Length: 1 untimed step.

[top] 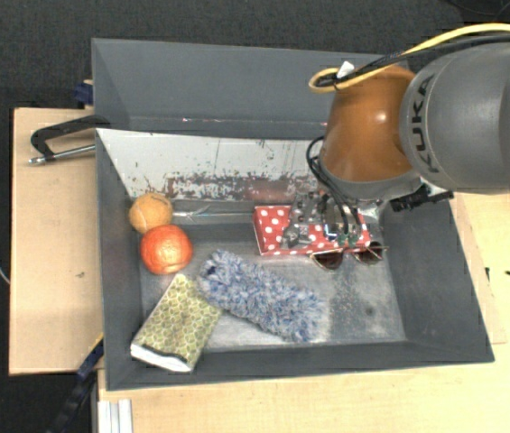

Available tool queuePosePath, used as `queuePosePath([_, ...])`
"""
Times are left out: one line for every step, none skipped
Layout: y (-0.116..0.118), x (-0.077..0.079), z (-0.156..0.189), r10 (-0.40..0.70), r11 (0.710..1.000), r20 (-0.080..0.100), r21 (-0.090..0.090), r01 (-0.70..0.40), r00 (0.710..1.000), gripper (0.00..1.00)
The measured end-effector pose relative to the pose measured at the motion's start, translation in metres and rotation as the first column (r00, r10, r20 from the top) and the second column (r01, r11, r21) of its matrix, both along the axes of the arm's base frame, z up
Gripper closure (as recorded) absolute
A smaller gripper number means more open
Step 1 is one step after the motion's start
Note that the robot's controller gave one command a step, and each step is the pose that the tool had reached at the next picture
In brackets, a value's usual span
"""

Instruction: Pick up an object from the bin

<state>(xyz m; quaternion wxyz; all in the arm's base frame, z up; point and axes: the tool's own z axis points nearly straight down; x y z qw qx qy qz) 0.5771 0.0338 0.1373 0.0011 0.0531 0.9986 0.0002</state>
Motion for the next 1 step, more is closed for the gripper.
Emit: queuePosePath([0.0259, -0.0001, 0.0036, -0.027, 1.0, 0.001, 0.003, 0.027, 1.0, 1.0])
